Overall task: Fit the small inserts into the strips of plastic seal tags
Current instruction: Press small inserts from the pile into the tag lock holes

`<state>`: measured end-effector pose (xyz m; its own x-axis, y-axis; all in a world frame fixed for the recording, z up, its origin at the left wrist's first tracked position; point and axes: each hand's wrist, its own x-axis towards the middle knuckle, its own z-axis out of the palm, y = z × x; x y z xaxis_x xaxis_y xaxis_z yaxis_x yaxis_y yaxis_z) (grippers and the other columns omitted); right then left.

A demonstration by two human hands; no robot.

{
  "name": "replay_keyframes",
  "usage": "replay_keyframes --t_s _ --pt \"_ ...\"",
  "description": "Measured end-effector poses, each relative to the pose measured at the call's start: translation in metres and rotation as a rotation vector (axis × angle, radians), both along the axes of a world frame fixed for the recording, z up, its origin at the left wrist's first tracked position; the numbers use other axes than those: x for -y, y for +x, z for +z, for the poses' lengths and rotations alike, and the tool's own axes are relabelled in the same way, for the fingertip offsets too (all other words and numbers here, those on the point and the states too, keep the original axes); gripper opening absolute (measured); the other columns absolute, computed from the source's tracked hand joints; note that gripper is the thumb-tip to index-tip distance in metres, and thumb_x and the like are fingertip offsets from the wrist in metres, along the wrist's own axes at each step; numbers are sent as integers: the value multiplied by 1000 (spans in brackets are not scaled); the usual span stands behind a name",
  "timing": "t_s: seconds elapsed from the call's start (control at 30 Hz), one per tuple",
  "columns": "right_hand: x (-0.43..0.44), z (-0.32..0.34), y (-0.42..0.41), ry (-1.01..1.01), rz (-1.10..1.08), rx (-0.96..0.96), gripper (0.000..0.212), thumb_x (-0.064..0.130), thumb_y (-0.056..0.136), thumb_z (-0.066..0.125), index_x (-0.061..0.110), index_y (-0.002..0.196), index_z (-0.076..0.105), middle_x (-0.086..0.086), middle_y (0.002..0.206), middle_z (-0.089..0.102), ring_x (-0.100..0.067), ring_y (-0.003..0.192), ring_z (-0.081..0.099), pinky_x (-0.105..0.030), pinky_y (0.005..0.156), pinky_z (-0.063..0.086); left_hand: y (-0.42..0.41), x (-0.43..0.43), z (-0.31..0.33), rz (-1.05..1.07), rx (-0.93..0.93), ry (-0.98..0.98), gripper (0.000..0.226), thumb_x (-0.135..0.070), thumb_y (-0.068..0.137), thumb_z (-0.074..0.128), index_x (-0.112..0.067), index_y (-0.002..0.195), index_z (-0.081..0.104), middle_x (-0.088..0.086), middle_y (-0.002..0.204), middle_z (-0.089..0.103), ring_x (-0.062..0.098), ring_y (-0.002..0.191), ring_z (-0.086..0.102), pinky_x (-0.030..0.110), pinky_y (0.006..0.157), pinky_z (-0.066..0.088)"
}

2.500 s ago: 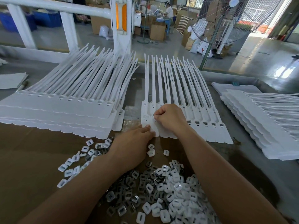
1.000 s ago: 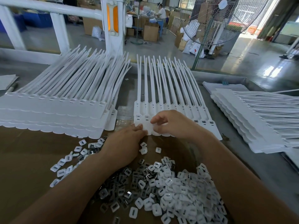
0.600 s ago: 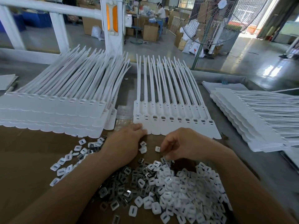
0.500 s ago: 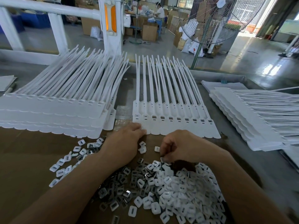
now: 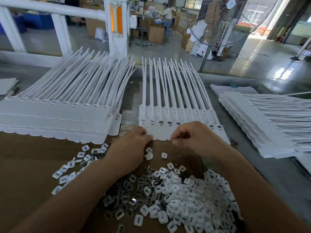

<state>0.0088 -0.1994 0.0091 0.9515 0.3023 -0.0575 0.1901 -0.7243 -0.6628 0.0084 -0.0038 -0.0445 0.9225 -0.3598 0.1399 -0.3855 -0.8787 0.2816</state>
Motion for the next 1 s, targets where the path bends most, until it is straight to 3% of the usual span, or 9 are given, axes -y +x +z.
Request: replay_keyframes --t_s 0.1,0.17,0.33,0.47,0.6,0.87,1.0 --pt "-2 -2 19 28 -88 87 21 13 85 64 32 75 62 18 73 60 6 67 56 -6 61 38 0 -1 0 -15 22 -8 50 -11 89 44 -30 134 40 -6 133 35 14 112 45 31 87 47" --pt "-7 -5 32 44 -144 128 15 12 85 63 25 79 63 17 71 57 4 65 53 -9 59 38 0 -2 0 -21 28 -13 50 -11 88 46 -31 133 41 -6 131 37 13 109 46 30 84 48" --pt "-23 -19 57 101 -211 145 9 8 84 64 17 84 66 10 76 59 -2 73 55 -20 75 45 0 -3 -1 -23 37 5 51 -15 87 47 -33 134 40 -5 132 35 12 112 45 30 84 48" --pt "-31 -28 67 99 -231 147 14 10 85 62 22 78 63 12 75 58 5 70 50 -10 62 36 1 -2 -1 -25 46 8 50 -16 87 46 -32 133 40 -5 132 36 14 112 46 33 83 49" --pt "-32 -34 70 76 -260 140 16 13 86 61 24 75 64 12 75 58 2 72 51 -10 58 34 0 -4 -4 -25 47 9 49 -16 88 44 -32 134 40 -4 132 36 14 113 46 35 84 49" --pt "-36 -33 72 -7 -277 128 24 11 85 59 26 67 57 11 79 57 -9 84 54 -24 72 40 -1 -4 -2 -31 34 4 50 -14 88 43 -31 135 38 -4 133 34 15 112 46 33 84 49" --pt "-39 -34 73 -74 -288 138 25 11 85 59 28 67 54 12 79 53 -9 83 52 -24 68 38 -1 -4 -1 -35 33 8 50 -15 88 44 -30 135 38 -5 133 33 14 112 45 33 85 49"
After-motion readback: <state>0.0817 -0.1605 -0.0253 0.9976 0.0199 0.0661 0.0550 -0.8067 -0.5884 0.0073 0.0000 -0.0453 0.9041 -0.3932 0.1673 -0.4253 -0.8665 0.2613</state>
